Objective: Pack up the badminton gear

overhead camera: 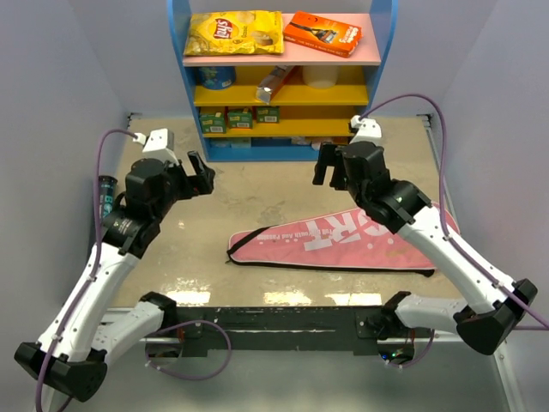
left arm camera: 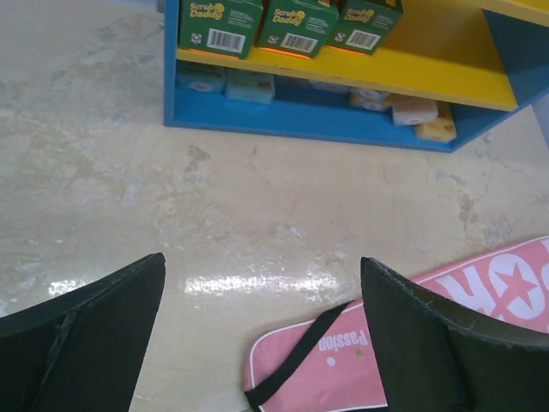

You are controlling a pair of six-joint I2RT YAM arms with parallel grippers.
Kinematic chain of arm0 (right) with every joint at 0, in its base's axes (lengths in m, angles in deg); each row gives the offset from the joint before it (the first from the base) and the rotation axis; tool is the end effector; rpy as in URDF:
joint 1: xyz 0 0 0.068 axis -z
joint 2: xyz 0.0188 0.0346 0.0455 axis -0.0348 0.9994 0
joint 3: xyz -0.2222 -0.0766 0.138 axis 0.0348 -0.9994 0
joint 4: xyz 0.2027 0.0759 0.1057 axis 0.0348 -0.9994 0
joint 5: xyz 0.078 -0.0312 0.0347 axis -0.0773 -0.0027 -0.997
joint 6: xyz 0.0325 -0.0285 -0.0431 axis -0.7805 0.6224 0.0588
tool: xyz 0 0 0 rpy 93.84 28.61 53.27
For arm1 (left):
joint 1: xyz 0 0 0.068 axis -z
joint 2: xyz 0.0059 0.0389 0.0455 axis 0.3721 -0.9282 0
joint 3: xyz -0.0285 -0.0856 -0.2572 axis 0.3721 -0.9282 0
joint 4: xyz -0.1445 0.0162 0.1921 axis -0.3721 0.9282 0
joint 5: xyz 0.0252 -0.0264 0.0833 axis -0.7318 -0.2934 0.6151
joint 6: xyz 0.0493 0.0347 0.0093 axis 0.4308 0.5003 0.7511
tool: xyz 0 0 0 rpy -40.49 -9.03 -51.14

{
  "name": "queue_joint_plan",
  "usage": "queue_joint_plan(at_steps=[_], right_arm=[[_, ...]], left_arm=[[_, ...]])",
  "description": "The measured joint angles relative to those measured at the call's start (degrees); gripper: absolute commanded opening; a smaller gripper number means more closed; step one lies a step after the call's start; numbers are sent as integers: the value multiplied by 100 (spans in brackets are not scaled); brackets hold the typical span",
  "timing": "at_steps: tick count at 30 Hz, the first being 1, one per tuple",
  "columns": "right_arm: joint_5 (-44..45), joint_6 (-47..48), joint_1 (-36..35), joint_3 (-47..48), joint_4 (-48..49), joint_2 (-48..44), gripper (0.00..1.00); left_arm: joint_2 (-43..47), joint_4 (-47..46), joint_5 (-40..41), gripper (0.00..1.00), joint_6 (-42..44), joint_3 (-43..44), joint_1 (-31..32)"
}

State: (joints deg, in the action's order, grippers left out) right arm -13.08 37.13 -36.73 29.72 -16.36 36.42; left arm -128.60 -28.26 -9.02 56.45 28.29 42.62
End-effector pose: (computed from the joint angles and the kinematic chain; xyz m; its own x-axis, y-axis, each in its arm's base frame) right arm 0.1994 0.1330 0.3862 -0.4285 0.1746 -0.8865 -0.0469 0.9755 0.2148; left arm 0.1699 -0.0571 0.3704 -0.3831 -0.3182 -0.8672 0.0557 0.9291 -0.3656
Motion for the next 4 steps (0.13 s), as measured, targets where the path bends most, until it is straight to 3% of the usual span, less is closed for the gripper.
queue_joint_plan(at_steps=[4], right_arm=[[-15, 168, 0, 85, 37, -24, 99]], left_arm=[[142, -149, 280, 100, 330, -61, 0]])
